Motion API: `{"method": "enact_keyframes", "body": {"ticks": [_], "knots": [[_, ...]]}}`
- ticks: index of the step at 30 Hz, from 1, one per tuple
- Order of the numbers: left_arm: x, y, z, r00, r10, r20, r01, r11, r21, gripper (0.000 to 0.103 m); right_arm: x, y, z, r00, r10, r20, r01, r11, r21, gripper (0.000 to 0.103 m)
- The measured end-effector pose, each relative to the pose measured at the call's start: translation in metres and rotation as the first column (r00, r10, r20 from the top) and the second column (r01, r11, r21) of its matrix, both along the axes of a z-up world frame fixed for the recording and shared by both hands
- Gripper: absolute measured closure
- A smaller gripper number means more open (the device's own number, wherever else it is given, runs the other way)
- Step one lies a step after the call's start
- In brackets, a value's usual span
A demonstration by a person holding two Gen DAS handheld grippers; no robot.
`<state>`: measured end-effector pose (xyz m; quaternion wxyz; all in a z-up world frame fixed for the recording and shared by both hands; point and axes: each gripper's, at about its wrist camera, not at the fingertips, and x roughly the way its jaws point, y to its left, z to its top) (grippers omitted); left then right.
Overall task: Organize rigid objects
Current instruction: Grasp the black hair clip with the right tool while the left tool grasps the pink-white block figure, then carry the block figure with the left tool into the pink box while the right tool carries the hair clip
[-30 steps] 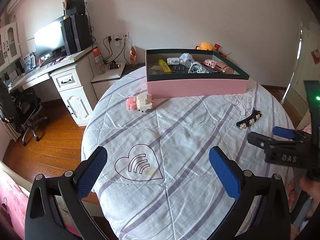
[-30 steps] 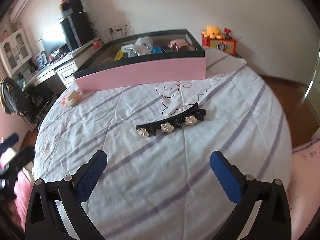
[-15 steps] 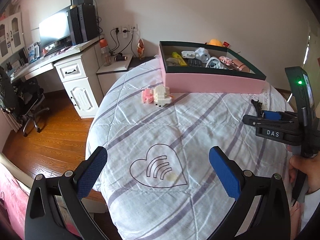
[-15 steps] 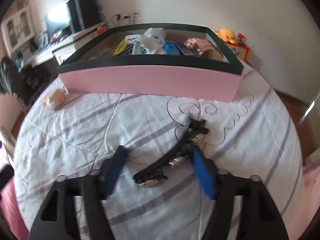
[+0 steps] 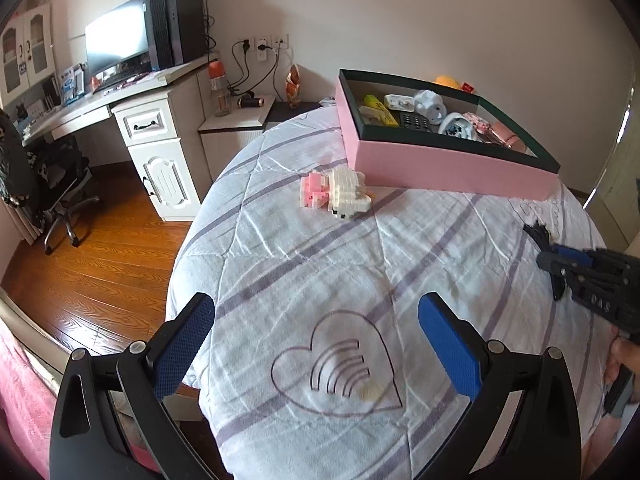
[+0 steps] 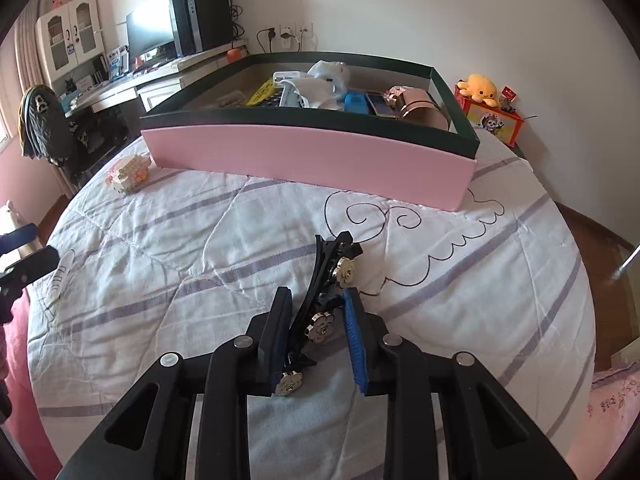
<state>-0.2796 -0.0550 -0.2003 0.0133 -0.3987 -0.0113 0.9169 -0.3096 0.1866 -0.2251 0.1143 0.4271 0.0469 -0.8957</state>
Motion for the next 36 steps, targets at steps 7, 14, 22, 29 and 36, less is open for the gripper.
{"method": "enact_keyframes", "body": {"ticks": [7, 14, 22, 29, 36], "knots": [[-0.037, 0.008, 0.000, 1.000, -0.004, 0.008, 0.004, 1.000, -0.011, 0.000, -0.017, 0.004, 0.001, 1.000, -0.016, -0.003, 0.016, 1.000, 0.014, 0.076], [-0.088, 0.014, -0.006, 0.999, -0.014, 0.048, 0.015, 0.999, -0.030, 0.000, -0.033, 0.018, 0.000, 1.000, -0.024, 0.009, 0.024, 0.999, -0.041, 0.076], [-0.115, 0.021, -0.025, 0.996, -0.021, 0.088, 0.028, 0.997, -0.077, 0.017, -0.033, 0.015, -0.002, 1.000, -0.022, 0.008, 0.022, 0.999, -0.034, 0.076], [-0.109, 0.028, -0.021, 0.996, -0.067, 0.058, 0.072, 0.994, -0.079, 0.040, -0.032, 0.011, -0.002, 1.000, -0.023, 0.004, 0.023, 1.000, -0.007, 0.076], [-0.074, 0.038, -0.017, 0.991, -0.118, 0.059, 0.122, 0.990, -0.076, 0.040, -0.032, 0.014, -0.002, 1.000, -0.023, 0.007, 0.023, 0.999, -0.022, 0.076]]}}
